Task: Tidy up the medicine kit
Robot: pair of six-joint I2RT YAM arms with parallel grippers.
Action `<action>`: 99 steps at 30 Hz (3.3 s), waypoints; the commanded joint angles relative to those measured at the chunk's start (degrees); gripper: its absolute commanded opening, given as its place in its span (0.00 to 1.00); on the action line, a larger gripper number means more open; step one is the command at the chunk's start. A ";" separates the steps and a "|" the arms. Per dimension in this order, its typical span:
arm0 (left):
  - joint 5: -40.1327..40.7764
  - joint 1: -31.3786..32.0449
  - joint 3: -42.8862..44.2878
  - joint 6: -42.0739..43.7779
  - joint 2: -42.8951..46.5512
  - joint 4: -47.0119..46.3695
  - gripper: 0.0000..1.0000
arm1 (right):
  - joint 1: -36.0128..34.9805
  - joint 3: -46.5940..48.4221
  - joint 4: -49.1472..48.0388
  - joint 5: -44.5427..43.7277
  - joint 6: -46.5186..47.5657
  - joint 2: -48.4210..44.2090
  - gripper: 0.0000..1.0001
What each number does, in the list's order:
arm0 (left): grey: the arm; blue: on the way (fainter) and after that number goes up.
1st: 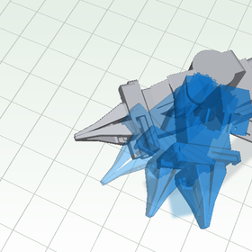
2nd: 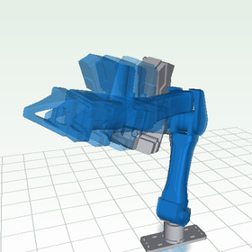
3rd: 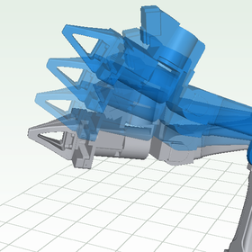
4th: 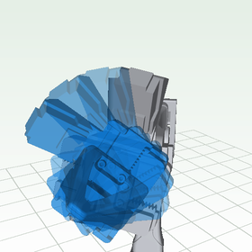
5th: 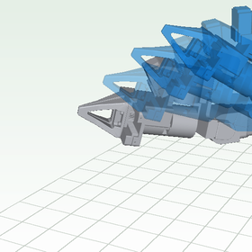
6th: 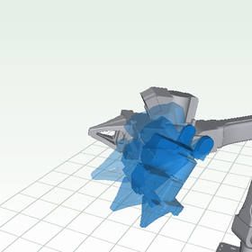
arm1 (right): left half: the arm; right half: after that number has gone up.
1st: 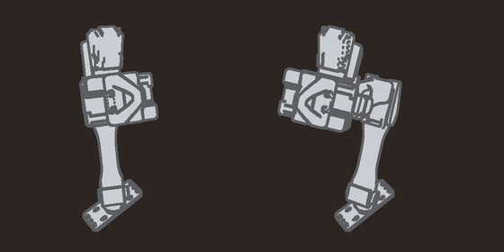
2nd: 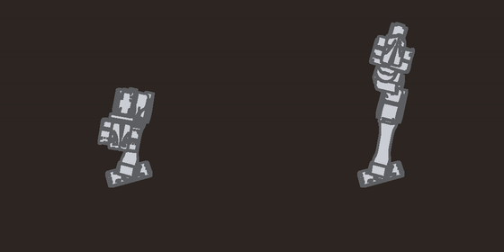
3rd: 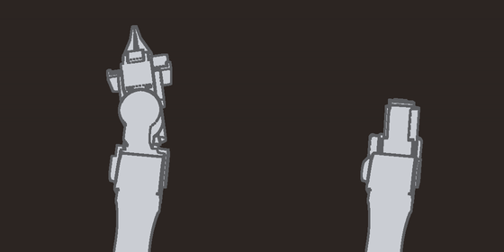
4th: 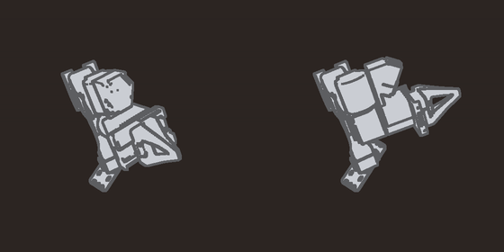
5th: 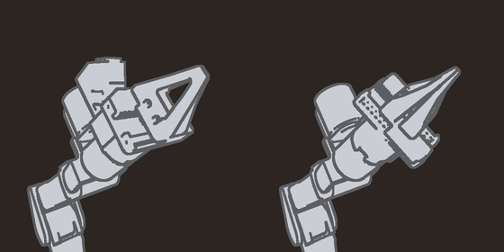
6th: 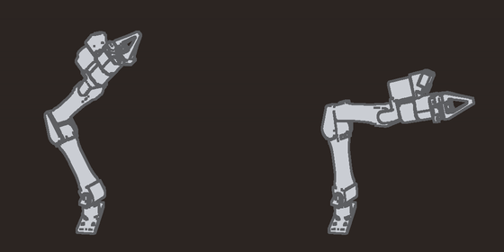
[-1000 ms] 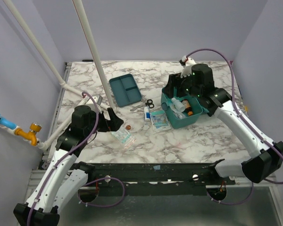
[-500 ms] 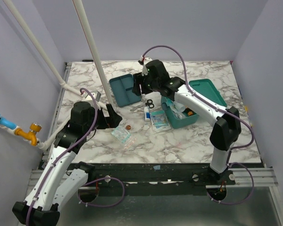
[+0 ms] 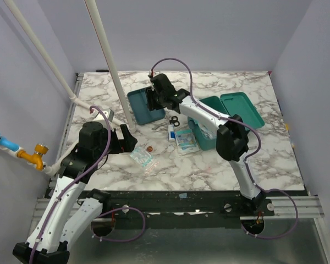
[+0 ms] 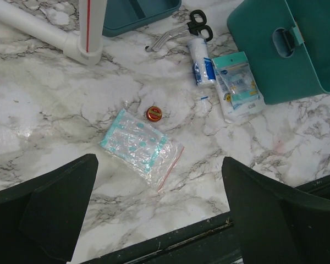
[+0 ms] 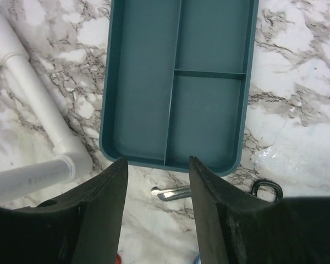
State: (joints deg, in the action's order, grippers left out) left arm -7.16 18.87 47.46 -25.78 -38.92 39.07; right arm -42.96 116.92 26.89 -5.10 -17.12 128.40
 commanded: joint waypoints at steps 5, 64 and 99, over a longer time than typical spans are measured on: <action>2.17 -0.06 0.31 2.21 1.55 3.04 0.99 | -1.22 6.47 1.35 -3.79 0.12 8.76 0.48; -0.08 -0.24 13.64 3.14 7.03 16.01 0.98 | -4.98 -36.12 -0.60 -9.80 12.13 -32.53 0.01; 4.23 -0.24 19.72 4.91 13.63 25.07 0.98 | -28.39 -38.61 -16.83 8.41 17.28 -25.07 0.01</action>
State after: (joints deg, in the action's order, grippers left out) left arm -5.26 18.83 67.46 -20.18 -27.42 63.05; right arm -71.46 74.35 19.94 4.40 1.28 100.27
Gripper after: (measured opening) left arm 0.986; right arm 0.009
